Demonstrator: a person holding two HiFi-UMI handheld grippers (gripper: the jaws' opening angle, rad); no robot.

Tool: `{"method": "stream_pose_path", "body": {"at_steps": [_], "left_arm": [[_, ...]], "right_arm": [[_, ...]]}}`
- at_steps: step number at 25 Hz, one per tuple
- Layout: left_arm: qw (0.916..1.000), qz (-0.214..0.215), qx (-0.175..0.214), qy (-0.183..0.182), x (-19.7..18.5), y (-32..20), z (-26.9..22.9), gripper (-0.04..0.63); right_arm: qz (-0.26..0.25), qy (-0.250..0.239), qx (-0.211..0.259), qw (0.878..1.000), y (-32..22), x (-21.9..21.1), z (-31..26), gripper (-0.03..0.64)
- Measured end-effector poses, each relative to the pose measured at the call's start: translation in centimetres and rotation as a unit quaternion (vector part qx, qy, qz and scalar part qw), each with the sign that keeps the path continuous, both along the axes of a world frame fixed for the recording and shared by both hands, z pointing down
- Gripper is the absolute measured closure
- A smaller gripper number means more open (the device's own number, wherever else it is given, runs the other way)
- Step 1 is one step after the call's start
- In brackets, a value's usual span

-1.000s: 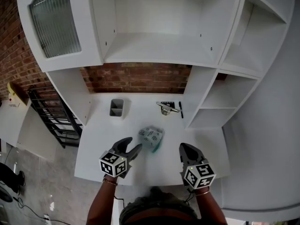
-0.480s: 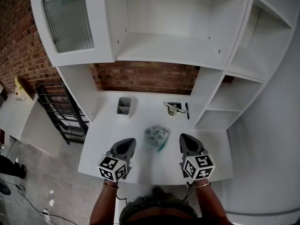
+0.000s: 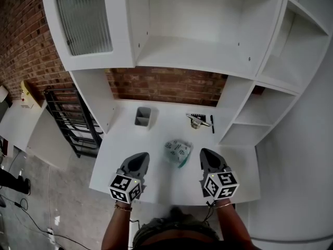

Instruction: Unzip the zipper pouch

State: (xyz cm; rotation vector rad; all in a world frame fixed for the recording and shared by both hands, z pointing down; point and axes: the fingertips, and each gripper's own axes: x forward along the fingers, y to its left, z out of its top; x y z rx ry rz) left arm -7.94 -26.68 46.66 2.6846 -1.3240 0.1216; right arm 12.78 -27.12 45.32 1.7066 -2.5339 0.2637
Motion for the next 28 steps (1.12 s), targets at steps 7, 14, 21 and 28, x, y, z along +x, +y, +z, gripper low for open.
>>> {"method": "stream_pose_path", "body": {"at_steps": [7,14,21,28], "left_arm": [[0.9998,-0.016,-0.002,0.012,-1.0,-0.1,-0.1,0.592],[0.9999,-0.010,0.000,0.004,-0.4,-0.1,-0.1,0.592],[0.9999,-0.008,-0.003,0.006,-0.2,0.1,0.0,0.592],[0.9999,-0.009,-0.008,0.008,-0.2,0.3,0.5,0.592]], "right_arm": [[0.015,0.009,-0.005,1.000,-0.1,0.6,0.4,0.615],[0.019,0.012,-0.008,1.000,0.0,1.0,0.7,0.615],[0.020,0.015,-0.013,1.000,0.4,1.2,1.1,0.615],[0.020,0.017,-0.015,1.000,0.5,1.1,1.4,0.615]]}}
